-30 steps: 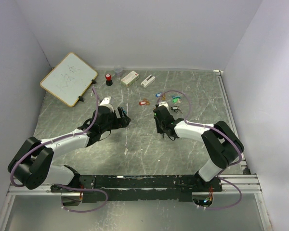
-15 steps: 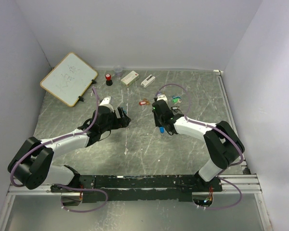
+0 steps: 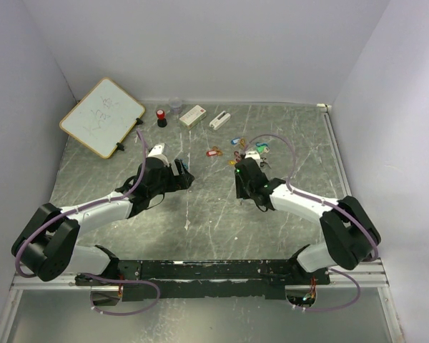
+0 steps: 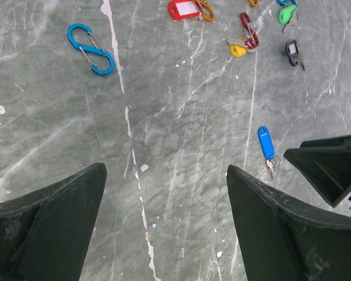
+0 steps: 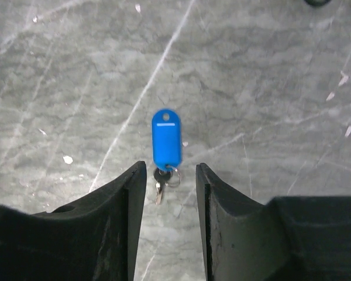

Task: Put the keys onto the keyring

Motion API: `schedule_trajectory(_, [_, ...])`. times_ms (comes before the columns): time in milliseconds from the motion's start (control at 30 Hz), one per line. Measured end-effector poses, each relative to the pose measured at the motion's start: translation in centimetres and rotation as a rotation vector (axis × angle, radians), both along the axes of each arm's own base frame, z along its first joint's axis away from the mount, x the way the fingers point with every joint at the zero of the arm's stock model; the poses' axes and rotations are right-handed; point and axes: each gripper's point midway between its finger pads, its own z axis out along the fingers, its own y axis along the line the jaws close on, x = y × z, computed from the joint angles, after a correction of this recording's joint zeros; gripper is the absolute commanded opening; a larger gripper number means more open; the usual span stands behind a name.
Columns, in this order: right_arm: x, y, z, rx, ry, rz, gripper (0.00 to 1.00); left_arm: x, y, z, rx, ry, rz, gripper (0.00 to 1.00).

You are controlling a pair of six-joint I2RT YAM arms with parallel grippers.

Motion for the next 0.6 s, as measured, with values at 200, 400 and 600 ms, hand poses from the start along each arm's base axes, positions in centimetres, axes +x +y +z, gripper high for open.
schedule_trajectory(200, [-1.9,-0.8,-1.1,0.035,0.038,-0.025,0.35,0.0,0.0,0.0,-0.001,-0.001,0.000,0.95])
schedule_trajectory(400, [-2.3,-1.1,-1.9,0.078,0.058,-0.048,0.32,0.0,0.0,-0.2,0.002,0.005,-0.001,0.95])
schedule_trajectory(600, [-2.1,-0.9,-2.1,0.124,0.059,-0.054,0.30,0.0,0.0,-0.2,0.002,0.005,-0.001,0.95])
